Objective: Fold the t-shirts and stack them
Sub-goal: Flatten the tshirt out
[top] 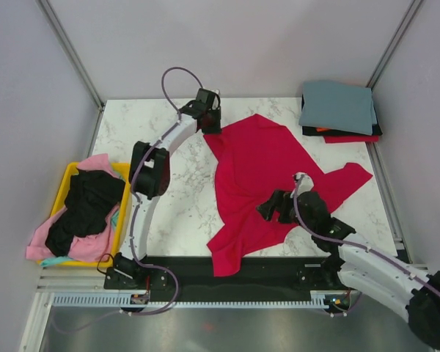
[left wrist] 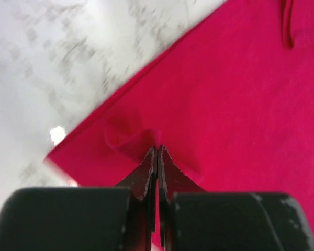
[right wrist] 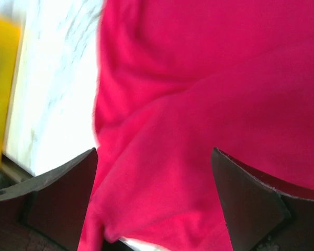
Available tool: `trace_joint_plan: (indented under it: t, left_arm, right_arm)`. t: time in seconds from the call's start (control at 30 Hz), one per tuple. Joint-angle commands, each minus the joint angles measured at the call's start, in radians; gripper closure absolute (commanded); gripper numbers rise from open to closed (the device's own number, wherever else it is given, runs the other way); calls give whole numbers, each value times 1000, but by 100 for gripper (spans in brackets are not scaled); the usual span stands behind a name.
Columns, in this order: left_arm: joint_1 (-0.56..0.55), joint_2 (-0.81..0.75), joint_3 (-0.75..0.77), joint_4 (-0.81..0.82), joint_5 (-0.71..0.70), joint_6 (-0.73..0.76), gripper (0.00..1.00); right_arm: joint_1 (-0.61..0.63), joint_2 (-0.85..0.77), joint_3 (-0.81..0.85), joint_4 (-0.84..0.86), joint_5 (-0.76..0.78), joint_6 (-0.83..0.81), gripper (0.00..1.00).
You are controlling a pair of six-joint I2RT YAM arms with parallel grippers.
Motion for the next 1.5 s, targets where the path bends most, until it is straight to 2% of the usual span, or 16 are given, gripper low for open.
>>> trace_joint_plan:
  t: [0.0,0.03,0.07,0.1,0.2,0.27,0.33,0.47,0.63,0.77,1.0,1.17,1.27,1.37,1.47]
  left_arm:
    - [63,-309,-157,33,-39,-62,98]
    - [70,-375,-196,37,-29,-63,98]
    - [77,-400,-232,37,-27,-65,98]
    - [87,-424,-307,40,-27,-65,98]
    - [109,-500,-456,59,-22,-83,98]
    - [116,-535,-525,82,-33,-98,98]
    - [129,-582,-616,102,-26,-112,98]
    - [158,-656,-778,160,1,-152,98]
    - [216,-705,-881,204,69,-186,98]
    - [216,-719,-897,217,76,-181,98]
    - [218,-736,-903,214,73,-178,98]
    - [218,-742,-905,214,79,-178,98]
    - [218,-745,-908,214,79,-178,98]
    - [218,-751,-909,215,77,-175,98]
    - [218,-756,-912,215,77,-175,98]
  right_arm:
    - [336,22,171,-179,288,28,3]
    - [431,52,238,-218,466,44,3]
    - [594,80,272,-250,535,60,2]
    - [657,118,307,-300,585,86,2]
    - [828,330,502,-344,655,100,2]
    - [872,492,563,-342,651,100,2]
    - [877,621,629,-339,632,100,2]
    - [890,747,700,-334,569,104,7]
    - [1005,865,797,-465,635,169,11]
    - [1062,913,821,-483,649,218,12]
    - [1073,904,774,-548,692,320,21]
    - [1073,924,786,-623,732,334,26]
    - [1073,938,780,-640,716,348,32]
    - [1078,923,751,-643,713,374,44]
    - [1081,890,722,-647,722,393,69]
